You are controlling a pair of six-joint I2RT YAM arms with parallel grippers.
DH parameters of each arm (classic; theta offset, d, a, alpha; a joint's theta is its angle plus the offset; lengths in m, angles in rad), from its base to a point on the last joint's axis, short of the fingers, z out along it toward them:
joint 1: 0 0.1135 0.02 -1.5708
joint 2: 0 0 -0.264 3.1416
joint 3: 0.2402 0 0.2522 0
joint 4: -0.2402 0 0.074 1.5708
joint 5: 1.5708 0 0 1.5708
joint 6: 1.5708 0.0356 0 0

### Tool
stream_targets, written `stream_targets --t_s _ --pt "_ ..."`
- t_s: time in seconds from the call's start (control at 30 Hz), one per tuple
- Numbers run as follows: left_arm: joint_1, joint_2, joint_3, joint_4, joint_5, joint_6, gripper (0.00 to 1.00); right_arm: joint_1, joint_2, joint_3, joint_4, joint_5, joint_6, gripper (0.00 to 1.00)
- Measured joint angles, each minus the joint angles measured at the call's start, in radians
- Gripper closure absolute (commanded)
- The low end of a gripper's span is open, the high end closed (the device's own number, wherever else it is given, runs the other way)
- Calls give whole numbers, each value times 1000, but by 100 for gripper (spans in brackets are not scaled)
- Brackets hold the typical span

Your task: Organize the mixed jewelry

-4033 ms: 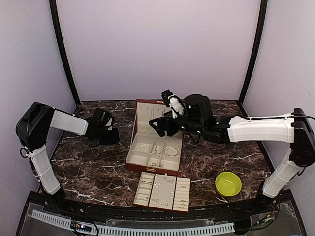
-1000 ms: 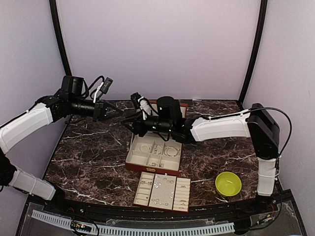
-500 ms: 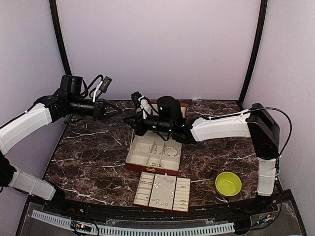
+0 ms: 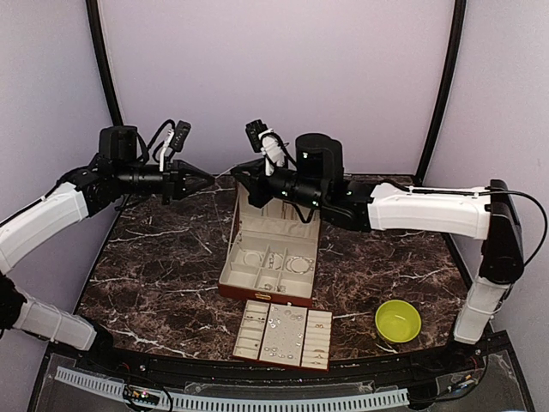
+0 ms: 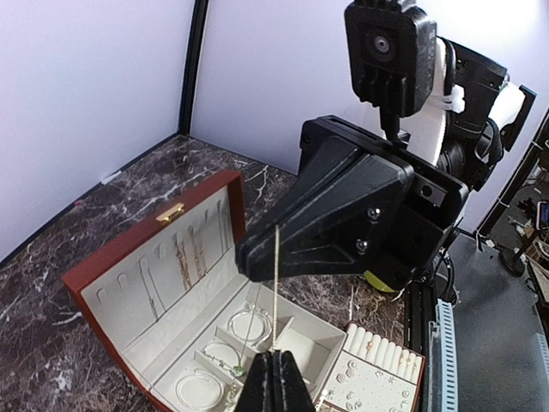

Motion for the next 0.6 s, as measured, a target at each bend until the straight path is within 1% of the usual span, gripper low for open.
stream_targets --t_s 0.07,0.13,0.17,0.2,0.23,0.27,0.3,0.4,0.47,0.6 --pt "-16 22 3 31 15 9 100 0 -8 16 -51 39 -14 100" --pt "-39 57 18 46 24 25 94 -2 -17 23 -104 86 -24 100" --pt "-48 73 26 50 26 32 87 -3 -23 23 -131 109 -31 100" --pt "-63 96 39 53 27 39 82 -4 -27 23 -150 128 -35 100" --pt "-72 114 47 58 28 43 72 -5 -34 23 -171 154 -38 100" --pt "-78 129 51 66 28 51 67 -8 -41 23 -195 177 -40 100" --pt "-86 142 51 76 26 55 60 -10 -51 23 -212 200 -43 100" --pt "-96 168 45 114 6 53 47 -18 -83 22 -249 257 -52 100" --pt "-96 169 12 181 -23 51 45 -23 -109 19 -259 287 -58 100" --pt "-100 177 -64 276 -84 70 46 -30 -156 8 -261 328 -61 100"
